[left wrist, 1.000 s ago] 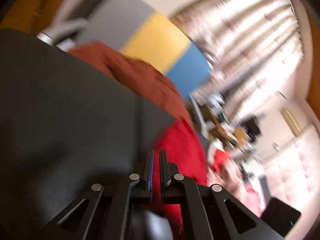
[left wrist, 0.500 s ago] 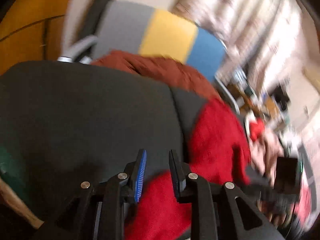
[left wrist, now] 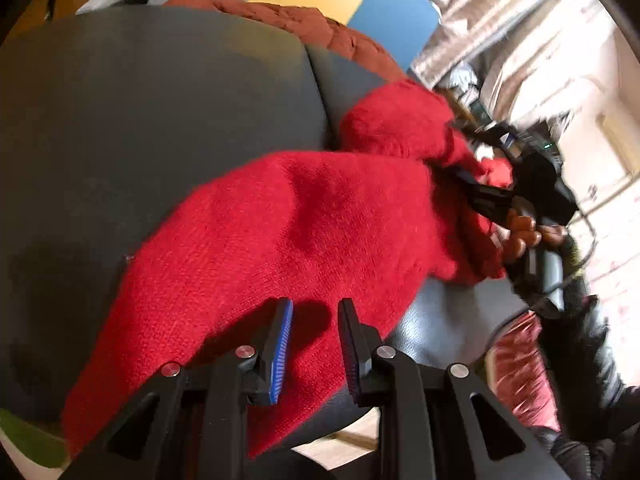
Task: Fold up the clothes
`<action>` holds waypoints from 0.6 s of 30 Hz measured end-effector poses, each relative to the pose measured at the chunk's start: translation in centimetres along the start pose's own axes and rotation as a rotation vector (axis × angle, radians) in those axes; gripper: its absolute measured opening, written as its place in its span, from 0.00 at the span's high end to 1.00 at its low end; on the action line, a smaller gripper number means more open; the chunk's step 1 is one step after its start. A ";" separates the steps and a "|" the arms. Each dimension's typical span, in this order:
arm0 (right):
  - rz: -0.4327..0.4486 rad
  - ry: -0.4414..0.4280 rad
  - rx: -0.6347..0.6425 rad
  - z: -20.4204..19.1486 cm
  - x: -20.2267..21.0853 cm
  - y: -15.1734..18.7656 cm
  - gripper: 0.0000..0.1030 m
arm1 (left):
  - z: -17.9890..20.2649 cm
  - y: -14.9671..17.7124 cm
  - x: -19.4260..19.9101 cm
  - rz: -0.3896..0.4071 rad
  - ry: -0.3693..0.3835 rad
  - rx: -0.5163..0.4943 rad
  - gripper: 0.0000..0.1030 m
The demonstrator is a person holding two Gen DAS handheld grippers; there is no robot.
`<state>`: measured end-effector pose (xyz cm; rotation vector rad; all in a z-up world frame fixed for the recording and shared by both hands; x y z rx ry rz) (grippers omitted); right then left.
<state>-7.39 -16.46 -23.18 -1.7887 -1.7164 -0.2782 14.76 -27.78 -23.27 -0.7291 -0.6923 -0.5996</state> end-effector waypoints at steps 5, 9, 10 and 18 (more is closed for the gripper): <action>-0.009 -0.094 0.201 -10.2 -2.3 -2.5 0.88 | -2.5 -1.1 0.7 0.037 -0.053 0.039 0.80; 0.030 -0.104 0.313 -17.4 -5.9 -7.1 0.88 | -5.7 -4.9 1.5 0.075 -0.152 0.066 0.83; 0.022 -0.092 0.329 -18.7 -7.5 -8.4 0.87 | -6.5 -5.8 1.7 0.085 -0.177 0.073 0.85; -0.082 0.013 0.406 -17.6 -11.8 -8.0 0.34 | -13.0 -13.2 3.4 0.161 -0.374 0.128 0.86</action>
Point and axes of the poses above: each gripper's, at about its wrist camera, not at the fingertips, and x roughly against the way its jaws point, z to its right, y to its underside, the point moved 9 cm from there along -x, roughly the way its jaws point, and after that the axes turned 3 degrees about y, right-handed, at the moved point
